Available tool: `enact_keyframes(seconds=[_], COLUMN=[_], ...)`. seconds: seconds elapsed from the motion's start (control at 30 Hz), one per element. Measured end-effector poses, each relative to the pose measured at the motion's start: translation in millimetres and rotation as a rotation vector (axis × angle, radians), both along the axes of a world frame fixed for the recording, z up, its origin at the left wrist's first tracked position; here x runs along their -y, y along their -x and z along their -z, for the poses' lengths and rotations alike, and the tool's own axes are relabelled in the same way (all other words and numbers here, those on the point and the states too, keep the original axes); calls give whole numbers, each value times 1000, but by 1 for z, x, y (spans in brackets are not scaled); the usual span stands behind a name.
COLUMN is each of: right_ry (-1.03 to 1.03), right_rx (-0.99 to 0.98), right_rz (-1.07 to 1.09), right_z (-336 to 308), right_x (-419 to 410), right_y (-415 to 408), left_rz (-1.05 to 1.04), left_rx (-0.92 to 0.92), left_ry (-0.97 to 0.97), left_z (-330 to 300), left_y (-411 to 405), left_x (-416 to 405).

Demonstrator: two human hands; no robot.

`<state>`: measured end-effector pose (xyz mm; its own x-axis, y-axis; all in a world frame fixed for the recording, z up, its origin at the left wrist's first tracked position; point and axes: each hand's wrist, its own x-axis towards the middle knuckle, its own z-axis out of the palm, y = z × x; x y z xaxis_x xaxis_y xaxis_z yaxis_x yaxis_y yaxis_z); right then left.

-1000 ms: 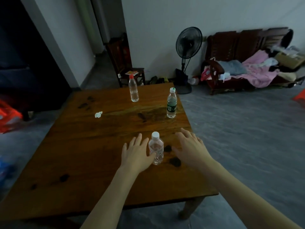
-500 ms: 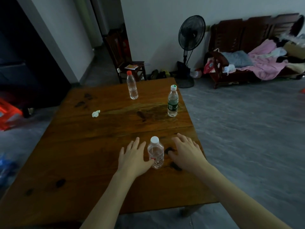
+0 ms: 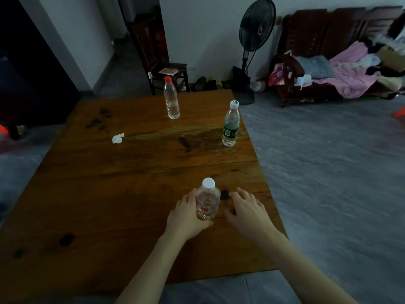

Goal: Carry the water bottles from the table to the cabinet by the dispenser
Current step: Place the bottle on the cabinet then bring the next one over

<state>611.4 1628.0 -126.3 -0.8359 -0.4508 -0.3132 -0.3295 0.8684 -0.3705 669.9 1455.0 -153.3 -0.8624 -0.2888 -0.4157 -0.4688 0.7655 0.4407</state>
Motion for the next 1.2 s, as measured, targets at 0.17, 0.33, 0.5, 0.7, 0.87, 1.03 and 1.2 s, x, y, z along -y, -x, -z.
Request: enact_keyframes(seconds=[0.17,0.33,0.5,0.7,0.87,1.03,1.2], right_ry=[-33,-67,-34,343,922,1297,1414], right_rx=[88,143,147,544,1161,1325,1371], right_rz=[11,19,29,393,822,846,848], right_z=[22,38,44,46,34,7,-14], right_x=[-3,-9,-12,-21,-25,-20,-24], right_y=[-7,-12,-16,-10,-14,-28,-32], left_rz=[-293,-386,-309,-183,51,189,220], left_rx=[-237,-380,-458,-561,-626,-621,-590], left_ry=[-309,-457,-449,-477,-489,-518,-540], left_z=[39,58,47,-2,-66,-101,-118], left_y=[0,11,15,12,1,-9,-10], left_x=[-16,-20,-18,-2,1,-3,-11])
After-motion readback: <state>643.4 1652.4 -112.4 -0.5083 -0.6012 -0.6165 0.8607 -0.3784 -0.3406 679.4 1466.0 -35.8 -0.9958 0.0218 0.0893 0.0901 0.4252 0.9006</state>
